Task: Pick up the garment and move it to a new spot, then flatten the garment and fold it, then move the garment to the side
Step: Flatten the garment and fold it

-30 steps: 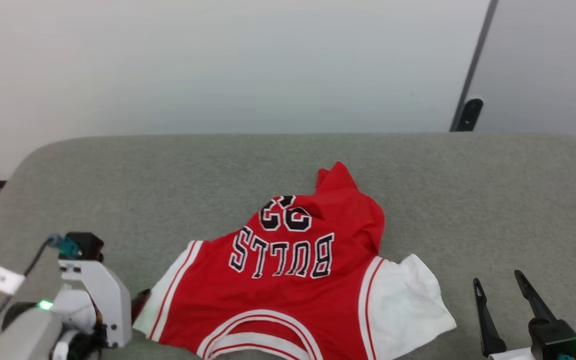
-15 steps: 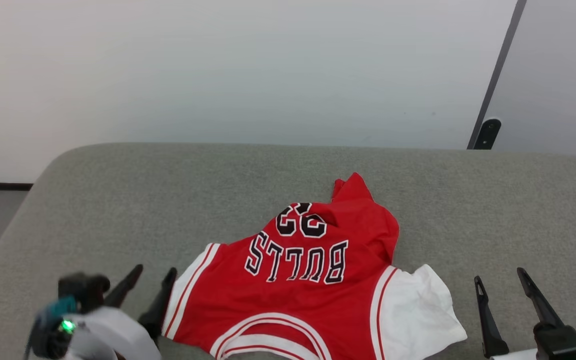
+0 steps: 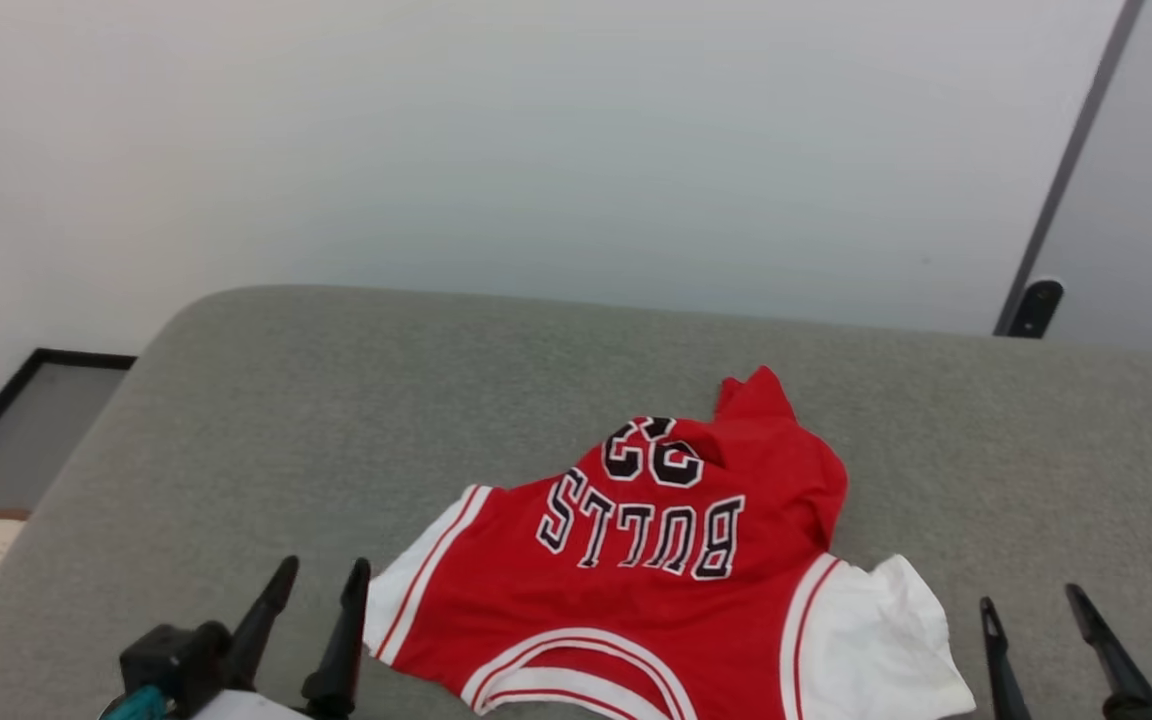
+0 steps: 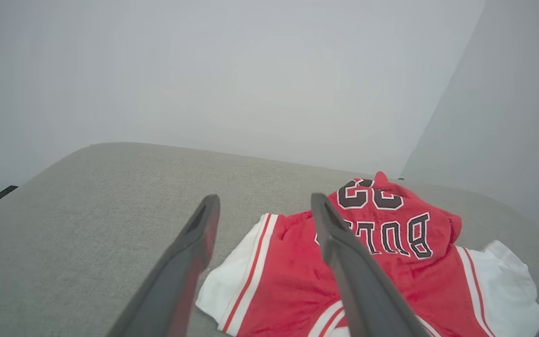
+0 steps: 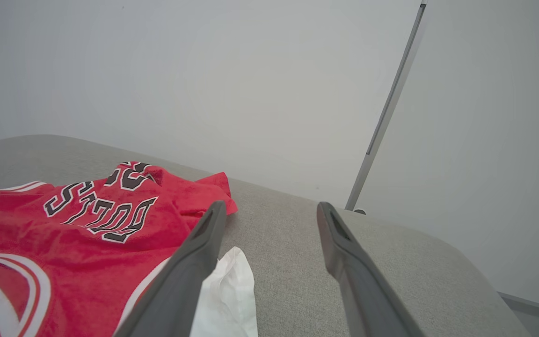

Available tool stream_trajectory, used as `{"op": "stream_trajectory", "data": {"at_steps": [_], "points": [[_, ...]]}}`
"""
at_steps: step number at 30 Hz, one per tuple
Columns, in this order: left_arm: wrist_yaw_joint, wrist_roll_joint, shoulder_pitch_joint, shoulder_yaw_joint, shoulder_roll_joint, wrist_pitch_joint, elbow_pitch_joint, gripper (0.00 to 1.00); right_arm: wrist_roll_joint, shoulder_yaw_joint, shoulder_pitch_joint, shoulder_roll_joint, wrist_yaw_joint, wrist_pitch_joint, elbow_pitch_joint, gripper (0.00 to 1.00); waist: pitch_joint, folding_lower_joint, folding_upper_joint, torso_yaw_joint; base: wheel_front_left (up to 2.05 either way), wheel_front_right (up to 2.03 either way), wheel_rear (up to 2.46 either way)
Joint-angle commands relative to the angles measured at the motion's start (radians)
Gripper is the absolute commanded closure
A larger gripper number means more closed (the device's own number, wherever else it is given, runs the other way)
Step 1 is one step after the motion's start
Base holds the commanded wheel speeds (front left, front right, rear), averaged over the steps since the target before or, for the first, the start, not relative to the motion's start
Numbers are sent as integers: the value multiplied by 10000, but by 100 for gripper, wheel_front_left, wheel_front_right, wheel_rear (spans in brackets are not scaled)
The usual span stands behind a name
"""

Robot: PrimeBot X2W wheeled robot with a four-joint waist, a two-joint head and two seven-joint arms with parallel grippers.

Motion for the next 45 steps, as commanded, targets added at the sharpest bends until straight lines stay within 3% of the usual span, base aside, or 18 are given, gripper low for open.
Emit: {"op": "stream_trajectory", "data": {"at_steps": [1,11,22,27,36,41,45], "points": [[-92,193,214,179,-133,-26,-71,0,26,-90,81,14,-11,-8,-25,0,-103,0,0,179,0,0,0],[-929,1613,983,1991,-1437,-24,-464,0,-212,-669,170,19,-11,-8,65,0,-138,0,0,267,0,0,0],[-1466,2135,970,2654,-1921,-24,147,0,-351,-715,-91,16,-11,-8,89,0,110,0,0,-411,0,0,0],[-1583,1333,265,2463,-1276,1219,798,0,-386,-747,-187,19,-11,-8,221,0,395,0,0,-966,0,0,0],[-1631,-1566,-1240,2157,1034,5745,1646,0,-423,-575,-480,21,-11,-8,493,0,1068,0,0,-1758,0,0,0],[-1495,-2421,-2069,2109,1748,8054,2411,0,-429,-449,-621,19,-11,-8,566,0,1457,0,0,-1979,0,0,0],[-1192,-2569,-2712,1911,1923,9186,2802,0,-418,-373,-766,16,-11,-8,568,0,1774,0,0,-2063,0,0,0]]}}
